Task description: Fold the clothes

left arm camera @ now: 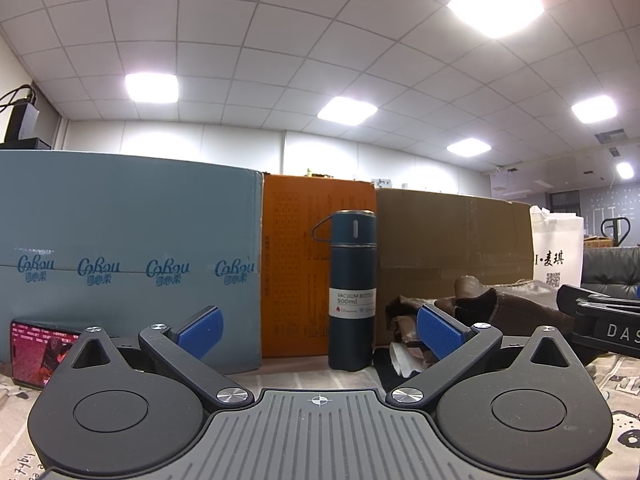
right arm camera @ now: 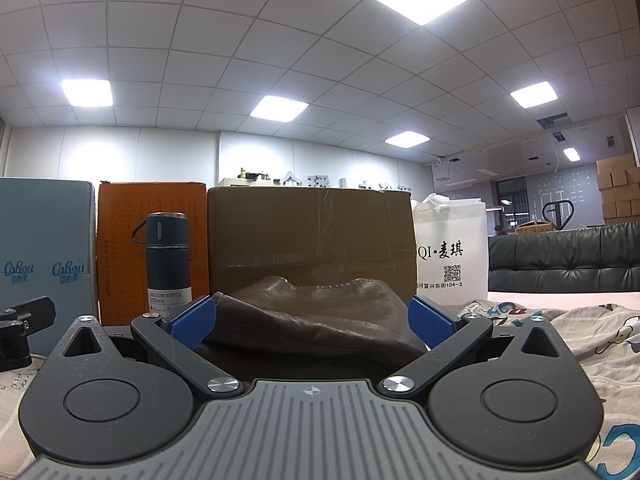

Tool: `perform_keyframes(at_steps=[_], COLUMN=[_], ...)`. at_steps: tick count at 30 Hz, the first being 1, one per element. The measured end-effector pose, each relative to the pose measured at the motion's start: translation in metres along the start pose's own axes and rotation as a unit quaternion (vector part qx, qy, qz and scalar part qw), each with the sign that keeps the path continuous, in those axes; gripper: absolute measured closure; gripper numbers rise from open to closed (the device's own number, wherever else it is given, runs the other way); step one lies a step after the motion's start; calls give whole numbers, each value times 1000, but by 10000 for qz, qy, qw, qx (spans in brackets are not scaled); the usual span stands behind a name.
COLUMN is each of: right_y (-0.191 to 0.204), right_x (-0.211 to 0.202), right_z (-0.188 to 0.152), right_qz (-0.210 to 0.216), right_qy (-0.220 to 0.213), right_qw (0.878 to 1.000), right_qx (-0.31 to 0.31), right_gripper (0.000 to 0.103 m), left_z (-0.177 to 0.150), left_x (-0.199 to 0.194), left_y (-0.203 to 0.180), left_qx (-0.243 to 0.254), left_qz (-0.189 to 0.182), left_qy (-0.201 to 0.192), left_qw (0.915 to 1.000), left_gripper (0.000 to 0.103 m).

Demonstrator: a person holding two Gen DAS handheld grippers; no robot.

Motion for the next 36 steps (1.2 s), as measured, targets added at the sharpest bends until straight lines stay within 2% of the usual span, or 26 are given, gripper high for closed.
perform_keyframes(at_steps=[11, 26, 36], right_y=[-1, -2, -2], right_x=[0, -3, -1], right_z=[0, 1, 1], right_qz=[64, 90, 112], right_qy=[8, -32, 19], right_qw=[10000, 9999, 9999], right_qx=[-19, 42, 73], right_gripper=[0, 0, 0], left_z=[0, 2, 3], left_x=[-2, -9, -12], left_y=[-5, -8, -3], left_qx=[167, 316, 195], left_qz=[-90, 60, 166], left_qy=[11, -178, -219], left_qw=[9998, 9993, 9994], left_gripper=[0, 0, 0])
Point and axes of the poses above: each gripper's, at about its wrist camera, not at the fingertips, and x roughly the way its jaws point, y to its left, z to its top, the point moved 3 cm from there along x, roughly the way its jaws point, and after that the axes turned 8 degrees about -z, right-handed, at the moved point
